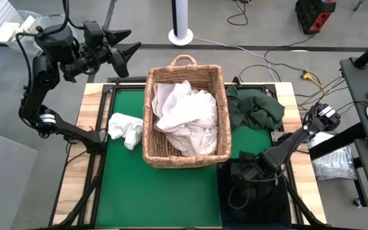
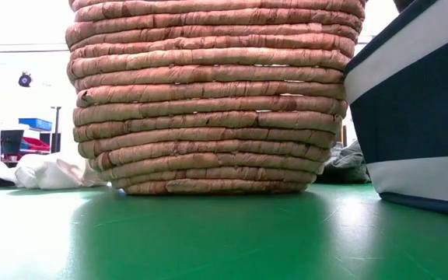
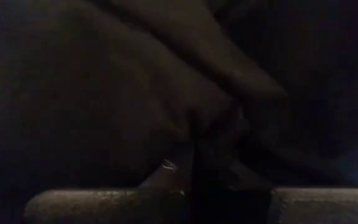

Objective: Sort clothes
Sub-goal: Put the black sweater into the laundry organizer

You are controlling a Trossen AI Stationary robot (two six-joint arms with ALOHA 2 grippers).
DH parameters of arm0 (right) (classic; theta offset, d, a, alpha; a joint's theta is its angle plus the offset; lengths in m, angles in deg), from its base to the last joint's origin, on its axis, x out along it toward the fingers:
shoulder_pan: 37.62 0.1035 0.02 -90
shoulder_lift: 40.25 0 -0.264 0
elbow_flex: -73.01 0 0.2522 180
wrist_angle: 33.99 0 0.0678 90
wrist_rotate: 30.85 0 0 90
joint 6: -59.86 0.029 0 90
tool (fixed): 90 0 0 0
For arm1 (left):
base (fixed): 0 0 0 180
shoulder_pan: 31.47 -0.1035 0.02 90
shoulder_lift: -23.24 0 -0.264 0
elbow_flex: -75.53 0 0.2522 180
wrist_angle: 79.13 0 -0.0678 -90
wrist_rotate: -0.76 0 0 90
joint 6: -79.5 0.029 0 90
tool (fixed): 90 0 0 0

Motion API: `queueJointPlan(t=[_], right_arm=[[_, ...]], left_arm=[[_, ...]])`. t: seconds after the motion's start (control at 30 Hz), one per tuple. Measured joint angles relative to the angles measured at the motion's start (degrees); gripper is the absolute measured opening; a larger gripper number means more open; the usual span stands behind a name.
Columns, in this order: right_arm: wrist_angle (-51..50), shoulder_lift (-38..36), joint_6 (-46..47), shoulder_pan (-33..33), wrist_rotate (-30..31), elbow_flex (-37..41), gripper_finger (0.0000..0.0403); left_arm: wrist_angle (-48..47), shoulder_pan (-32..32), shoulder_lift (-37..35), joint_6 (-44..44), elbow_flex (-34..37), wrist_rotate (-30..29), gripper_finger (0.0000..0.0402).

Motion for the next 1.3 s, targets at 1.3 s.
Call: queueJointPlan(t=[1.3], right_arm=[[-25.7,-1.6,2.8,6.6,-3.6,-21.7,0.0013]], left_arm=[[-0.9,0.0,0.0,1.5,0.0,0.0,0.0252]])
